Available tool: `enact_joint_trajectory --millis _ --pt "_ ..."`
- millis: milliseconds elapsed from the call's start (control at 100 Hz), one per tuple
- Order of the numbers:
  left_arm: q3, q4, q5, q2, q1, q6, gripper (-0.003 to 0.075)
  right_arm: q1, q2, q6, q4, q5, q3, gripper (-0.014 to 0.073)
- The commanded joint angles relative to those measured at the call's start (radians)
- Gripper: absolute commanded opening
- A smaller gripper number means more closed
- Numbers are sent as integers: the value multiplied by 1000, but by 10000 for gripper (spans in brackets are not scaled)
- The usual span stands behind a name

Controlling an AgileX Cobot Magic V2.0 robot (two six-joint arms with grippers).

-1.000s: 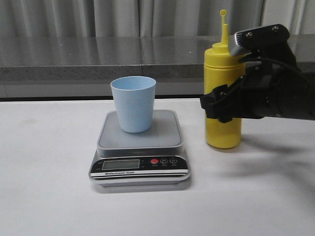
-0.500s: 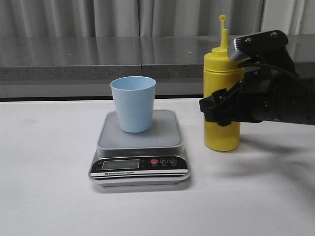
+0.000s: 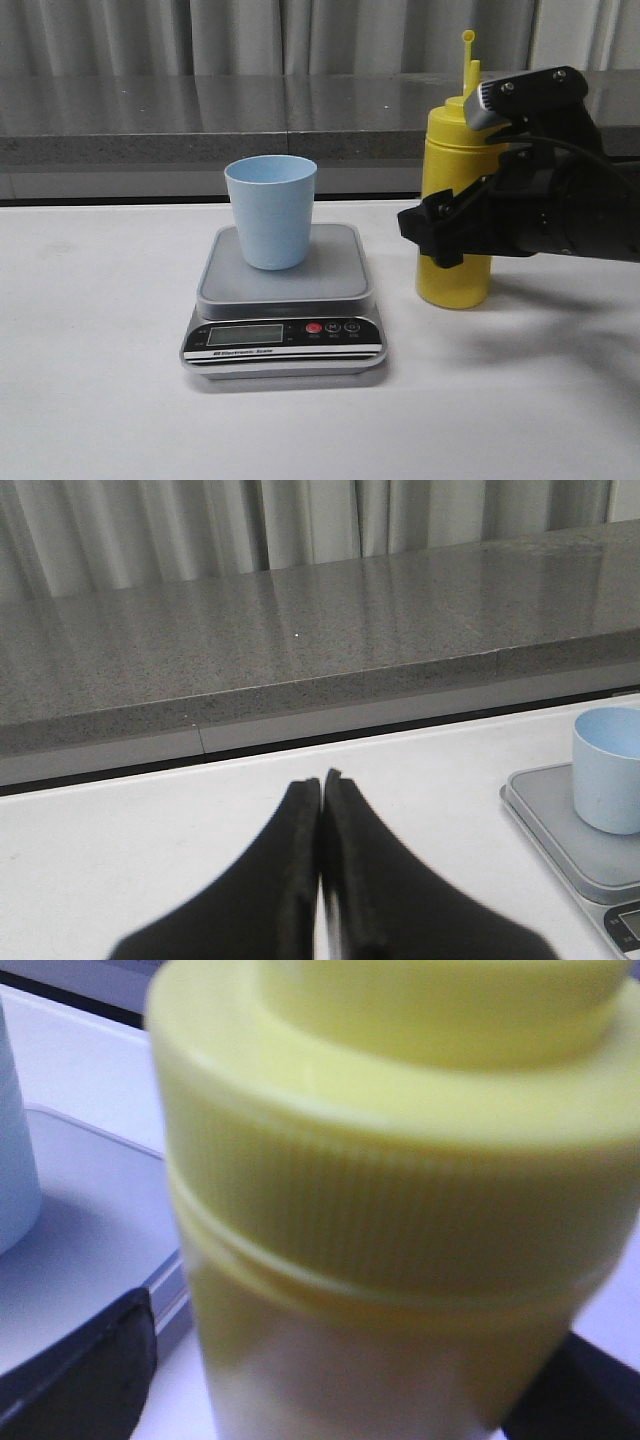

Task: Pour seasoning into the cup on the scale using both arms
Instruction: 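Set the yellow bottle down on the table with the right gripper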

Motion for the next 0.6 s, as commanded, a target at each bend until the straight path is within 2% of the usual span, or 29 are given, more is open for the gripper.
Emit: enact_joint_trajectory --millis 0,590 --pt "-24 1 -83 12 1 -6 -18 1 -38 3 -9 -106 -1 664" --pt "-24 1 -83 12 1 -6 -18 1 -54 3 25 -126 21 664"
